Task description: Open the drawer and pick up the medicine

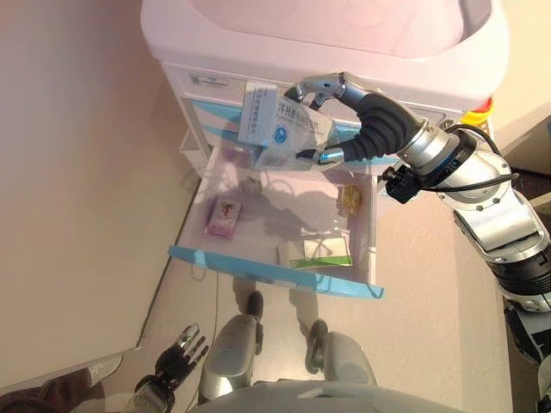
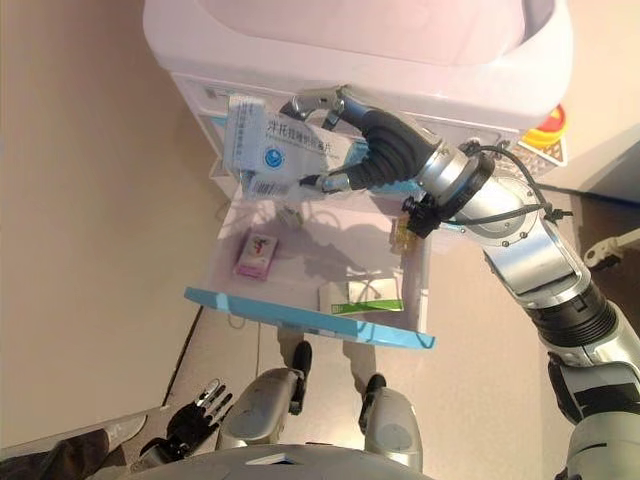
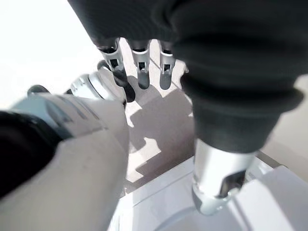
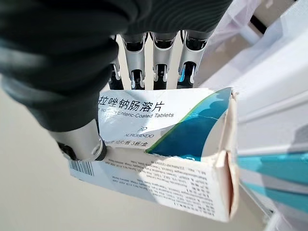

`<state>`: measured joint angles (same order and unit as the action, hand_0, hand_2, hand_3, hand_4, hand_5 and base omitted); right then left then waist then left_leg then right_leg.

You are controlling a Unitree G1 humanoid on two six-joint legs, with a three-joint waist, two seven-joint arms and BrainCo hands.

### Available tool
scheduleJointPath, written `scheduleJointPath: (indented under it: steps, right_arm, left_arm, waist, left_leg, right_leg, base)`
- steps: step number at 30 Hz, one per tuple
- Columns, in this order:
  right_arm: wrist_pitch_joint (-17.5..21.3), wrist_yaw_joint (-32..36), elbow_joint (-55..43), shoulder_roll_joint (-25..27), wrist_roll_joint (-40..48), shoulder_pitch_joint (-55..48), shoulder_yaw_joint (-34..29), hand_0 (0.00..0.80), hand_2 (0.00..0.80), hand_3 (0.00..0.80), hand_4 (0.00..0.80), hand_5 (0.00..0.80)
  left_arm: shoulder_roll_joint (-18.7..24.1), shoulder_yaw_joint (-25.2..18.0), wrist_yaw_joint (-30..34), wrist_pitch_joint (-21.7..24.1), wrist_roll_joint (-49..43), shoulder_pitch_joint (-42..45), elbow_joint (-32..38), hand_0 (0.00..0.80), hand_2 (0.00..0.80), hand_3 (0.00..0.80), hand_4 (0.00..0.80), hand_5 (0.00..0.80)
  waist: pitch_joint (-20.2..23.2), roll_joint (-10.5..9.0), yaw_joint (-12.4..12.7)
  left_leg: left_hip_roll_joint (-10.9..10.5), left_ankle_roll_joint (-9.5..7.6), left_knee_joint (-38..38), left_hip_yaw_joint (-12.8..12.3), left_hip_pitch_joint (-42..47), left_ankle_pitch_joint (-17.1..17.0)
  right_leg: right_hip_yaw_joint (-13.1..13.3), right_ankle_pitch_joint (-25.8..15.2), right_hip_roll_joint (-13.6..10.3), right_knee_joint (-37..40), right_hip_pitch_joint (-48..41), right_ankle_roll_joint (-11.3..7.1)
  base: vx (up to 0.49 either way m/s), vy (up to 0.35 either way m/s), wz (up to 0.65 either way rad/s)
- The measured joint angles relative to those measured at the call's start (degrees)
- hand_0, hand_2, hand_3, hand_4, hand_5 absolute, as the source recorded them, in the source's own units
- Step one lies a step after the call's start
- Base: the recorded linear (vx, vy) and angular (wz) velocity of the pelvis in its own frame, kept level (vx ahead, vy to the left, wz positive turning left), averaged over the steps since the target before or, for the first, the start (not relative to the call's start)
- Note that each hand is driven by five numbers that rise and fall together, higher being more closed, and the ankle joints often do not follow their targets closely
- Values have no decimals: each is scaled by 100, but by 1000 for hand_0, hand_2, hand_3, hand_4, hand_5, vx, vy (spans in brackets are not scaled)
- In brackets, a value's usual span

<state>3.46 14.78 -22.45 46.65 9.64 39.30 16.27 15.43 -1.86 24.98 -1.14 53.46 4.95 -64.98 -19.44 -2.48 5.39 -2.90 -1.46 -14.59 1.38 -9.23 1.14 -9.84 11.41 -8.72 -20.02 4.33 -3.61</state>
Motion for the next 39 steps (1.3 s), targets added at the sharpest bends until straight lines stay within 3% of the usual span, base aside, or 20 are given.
scheduleJointPath:
  steps: [12, 22, 27, 32, 39]
  right_arm:
    - [-372, -847, 605, -28, -44, 557, -56, 800, 800, 800, 800, 800]
    - [-544, -1450, 2779, 689, -948, 1686, 96, 800, 800, 800, 800, 800]
    - [-544, -1505, 4352, 1151, -1169, 2763, 1240, 800, 800, 800, 800, 800]
    - [-374, -1600, 5626, 1221, -1745, 3343, 2138, 800, 800, 800, 800, 800]
    - [58, -1556, 6442, 1270, -1991, 3355, 2734, 800, 800, 800, 800, 800]
  left_arm:
    - [-28, -202, -108, -42, -299, 313, -168, 0, 0, 0, 0, 0]
    - [26, -306, -295, -162, -399, 370, -156, 0, 0, 0, 0, 0]
    - [136, -306, -379, -294, -395, 344, -133, 0, 0, 0, 0, 0]
    - [205, -296, -576, -505, -389, 345, -9, 0, 0, 0, 0, 0]
    - [228, -297, -709, -662, -387, 356, 140, 0, 0, 0, 0, 0]
  waist:
    - [593, -151, 87]
    - [761, -224, 282]
    - [805, -235, 398]
    - [827, -225, 575]
    - [827, -197, 774]
  left_leg:
    - [-2, -28, 96, 55, 170, 20]
    - [-26, -36, 113, 171, 188, 13]
    - [-46, -35, 154, 241, 210, 0]
    - [-96, -25, 292, 364, 298, -60]
    - [-142, -23, 316, 503, 268, -111]
  right_leg:
    - [-26, -12, 19, 156, -219, -21]
    - [-76, -80, 44, 397, -390, -64]
    - [-172, -100, 47, 501, -485, -76]
    - [-249, -100, 28, 598, -591, -76]
    - [-393, -100, 9, 682, -634, -76]
  base:
    - [51, -4, 1]
    - [33, 10, 5]
    - [56, 37, 8]
    - [39, 30, 11]
    - [17, 22, 11]
